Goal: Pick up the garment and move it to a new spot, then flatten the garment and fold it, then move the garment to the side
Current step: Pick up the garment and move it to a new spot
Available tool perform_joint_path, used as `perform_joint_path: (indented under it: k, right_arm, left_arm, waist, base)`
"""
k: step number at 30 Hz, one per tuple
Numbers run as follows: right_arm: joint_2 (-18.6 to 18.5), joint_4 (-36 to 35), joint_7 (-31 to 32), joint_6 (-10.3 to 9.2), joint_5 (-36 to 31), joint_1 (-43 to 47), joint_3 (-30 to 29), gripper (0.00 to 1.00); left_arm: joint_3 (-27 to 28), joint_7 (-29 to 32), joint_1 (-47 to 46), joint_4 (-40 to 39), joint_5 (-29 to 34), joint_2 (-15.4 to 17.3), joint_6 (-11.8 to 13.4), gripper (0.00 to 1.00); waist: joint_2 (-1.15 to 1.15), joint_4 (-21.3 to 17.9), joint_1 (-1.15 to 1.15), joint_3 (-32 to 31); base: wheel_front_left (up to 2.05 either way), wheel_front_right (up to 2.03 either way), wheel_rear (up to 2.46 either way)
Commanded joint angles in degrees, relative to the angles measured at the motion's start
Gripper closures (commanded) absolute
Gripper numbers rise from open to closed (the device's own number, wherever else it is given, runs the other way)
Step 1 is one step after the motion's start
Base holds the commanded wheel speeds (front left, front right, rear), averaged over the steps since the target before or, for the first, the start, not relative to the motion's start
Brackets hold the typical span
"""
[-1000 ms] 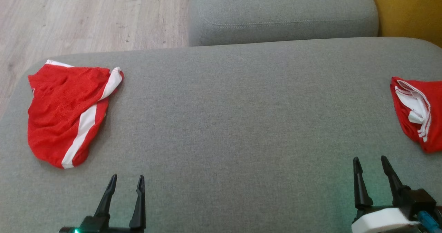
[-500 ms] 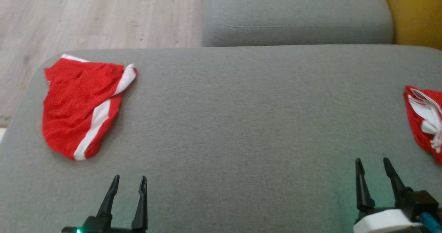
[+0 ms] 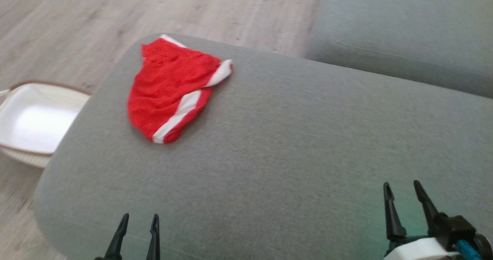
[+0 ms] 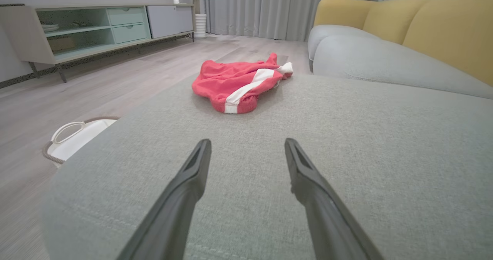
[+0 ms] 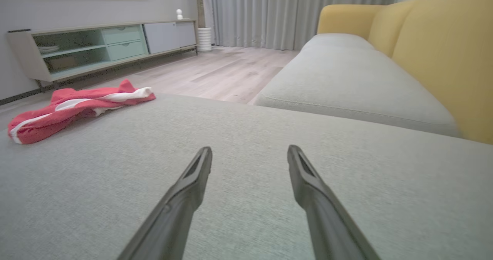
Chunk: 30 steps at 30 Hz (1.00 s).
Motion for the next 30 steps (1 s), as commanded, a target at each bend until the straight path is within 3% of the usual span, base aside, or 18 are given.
perform_joint_path:
  k: [1, 8, 13, 21, 30]
  right_arm:
    - [-0.57, -1.29, -0.79, 0.42, 0.45, -2.29, 1.51, 0.0]
    - [-0.57, -1.52, -0.79, 0.42, -1.07, -4.32, 2.84, 0.0]
    - [-0.57, -3.1, -0.79, 0.42, -6.29, -8.37, 1.01, 0.0]
    - [-2.52, -6.2, -0.77, 0.42, -11.13, -14.08, -1.25, 0.0]
    - [-4.63, -8.95, -0.09, 0.42, -11.59, -17.59, -1.43, 0.0]
  left_arm:
    - [1.94, -0.56, -1.82, -1.58, -0.2, 0.02, 0.02, 0.0]
    - [4.17, -0.56, -4.74, -2.68, -2.68, -0.05, -0.42, 0.0]
    - [4.71, -0.55, -17.43, 0.6, -5.63, 1.82, -1.65, 0.0]
    - [4.32, 4.74, -41.91, 14.63, -9.64, 7.7, -2.25, 0.0]
    - [2.4, 11.95, -59.42, 34.4, -13.54, 10.9, -2.39, 0.0]
  waist:
    - [0.0, 3.08, 0.0, -0.33]
    - [0.0, 2.62, 0.0, 4.15]
    - [0.0, 0.25, 0.0, 14.25]
    - [0.0, -1.59, 0.0, 28.09]
    - [0.0, -3.88, 0.0, 33.4]
  base:
    - [0.0, 0.0, 0.0]
    - [0.0, 0.0, 0.0]
    - [0.0, 0.0, 0.0]
    - [0.0, 0.0, 0.0]
    - [0.0, 0.0, 0.0]
